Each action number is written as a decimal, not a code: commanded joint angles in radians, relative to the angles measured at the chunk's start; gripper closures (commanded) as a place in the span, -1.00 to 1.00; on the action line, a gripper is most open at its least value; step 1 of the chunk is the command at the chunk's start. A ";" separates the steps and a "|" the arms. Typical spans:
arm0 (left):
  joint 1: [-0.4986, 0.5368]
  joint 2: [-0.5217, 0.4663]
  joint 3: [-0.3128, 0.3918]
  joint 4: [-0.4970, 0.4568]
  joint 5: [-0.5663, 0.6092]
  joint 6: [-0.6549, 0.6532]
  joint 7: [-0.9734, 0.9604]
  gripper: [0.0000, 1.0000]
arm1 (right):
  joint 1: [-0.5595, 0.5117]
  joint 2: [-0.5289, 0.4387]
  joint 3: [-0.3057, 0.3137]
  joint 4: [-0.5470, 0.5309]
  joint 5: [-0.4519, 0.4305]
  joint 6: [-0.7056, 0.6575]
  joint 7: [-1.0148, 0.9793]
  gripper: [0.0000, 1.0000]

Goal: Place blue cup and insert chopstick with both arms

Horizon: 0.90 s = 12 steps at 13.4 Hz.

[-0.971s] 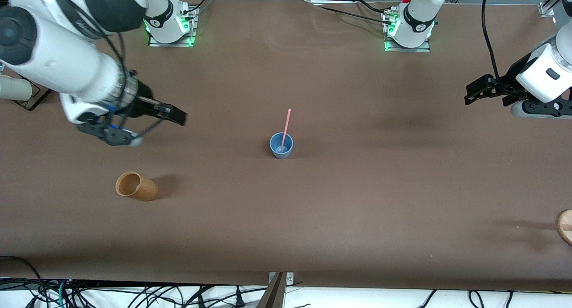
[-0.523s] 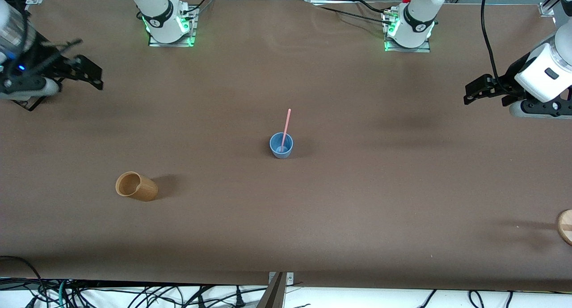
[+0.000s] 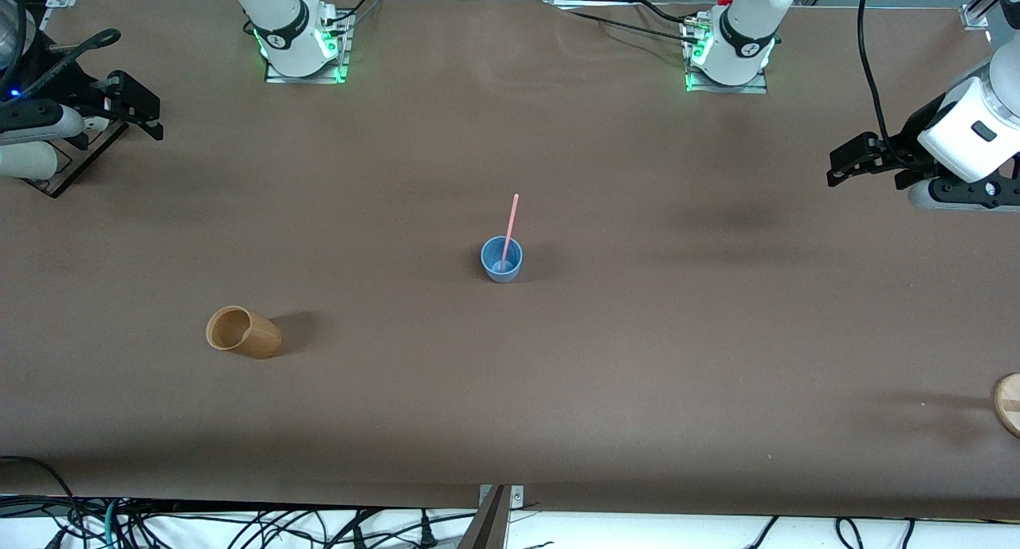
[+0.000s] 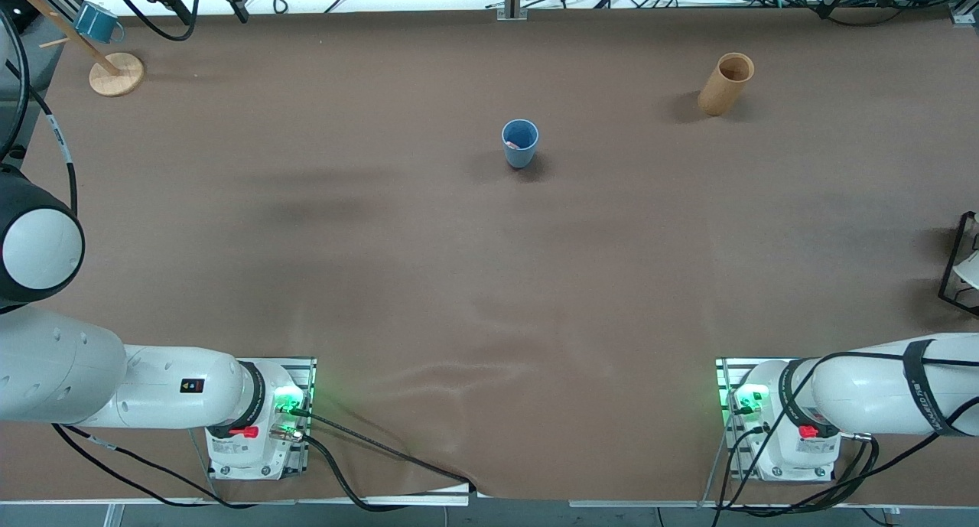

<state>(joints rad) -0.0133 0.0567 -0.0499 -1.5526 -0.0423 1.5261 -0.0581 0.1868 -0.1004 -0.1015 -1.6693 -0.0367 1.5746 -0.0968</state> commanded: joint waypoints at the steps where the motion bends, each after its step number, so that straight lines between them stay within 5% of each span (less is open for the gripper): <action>1: -0.002 -0.002 -0.001 0.008 0.005 0.000 -0.008 -1.00 | -0.013 -0.018 0.005 -0.007 -0.006 0.010 -0.023 -1.00; 12: -0.005 -0.002 -0.001 0.008 0.005 0.000 -0.008 -1.00 | -0.013 -0.004 0.005 0.052 0.006 -0.048 -0.017 -1.00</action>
<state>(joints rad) -0.0135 0.0567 -0.0503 -1.5526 -0.0423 1.5261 -0.0581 0.1854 -0.1020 -0.1030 -1.6334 -0.0364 1.5445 -0.0972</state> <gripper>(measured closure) 0.000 0.000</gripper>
